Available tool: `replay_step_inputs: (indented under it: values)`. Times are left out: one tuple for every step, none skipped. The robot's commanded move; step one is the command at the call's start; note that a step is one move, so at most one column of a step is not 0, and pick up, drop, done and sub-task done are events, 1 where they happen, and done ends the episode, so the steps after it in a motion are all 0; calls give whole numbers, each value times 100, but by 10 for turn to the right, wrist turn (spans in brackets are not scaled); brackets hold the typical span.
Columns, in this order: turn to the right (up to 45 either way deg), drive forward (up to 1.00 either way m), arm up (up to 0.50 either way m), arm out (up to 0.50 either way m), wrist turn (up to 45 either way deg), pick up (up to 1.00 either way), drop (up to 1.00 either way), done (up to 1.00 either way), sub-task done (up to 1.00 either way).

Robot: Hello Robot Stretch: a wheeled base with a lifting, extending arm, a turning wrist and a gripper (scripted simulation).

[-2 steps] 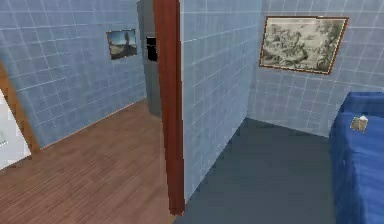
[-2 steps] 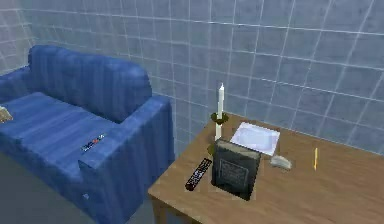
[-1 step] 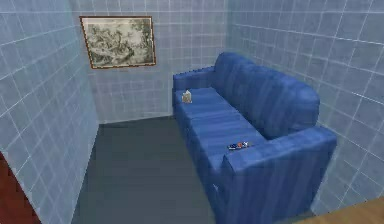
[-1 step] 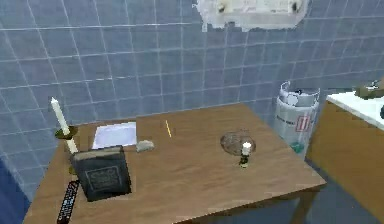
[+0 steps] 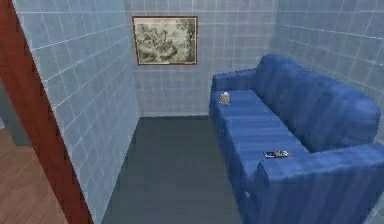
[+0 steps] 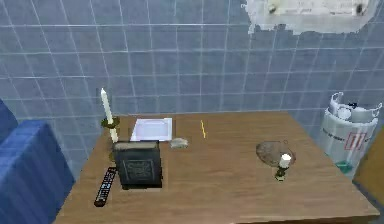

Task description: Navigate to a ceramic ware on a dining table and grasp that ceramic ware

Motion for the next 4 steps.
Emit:
replay_step_inputs:
  values:
    - [450,0,0,0,0,0,0,0,0]
    - [450,0,0,0,0,0,0,0,0]
    - [180,0,0,0,0,0,0,0,0]
    - [0,25,0,0,0,0,0,0,0]
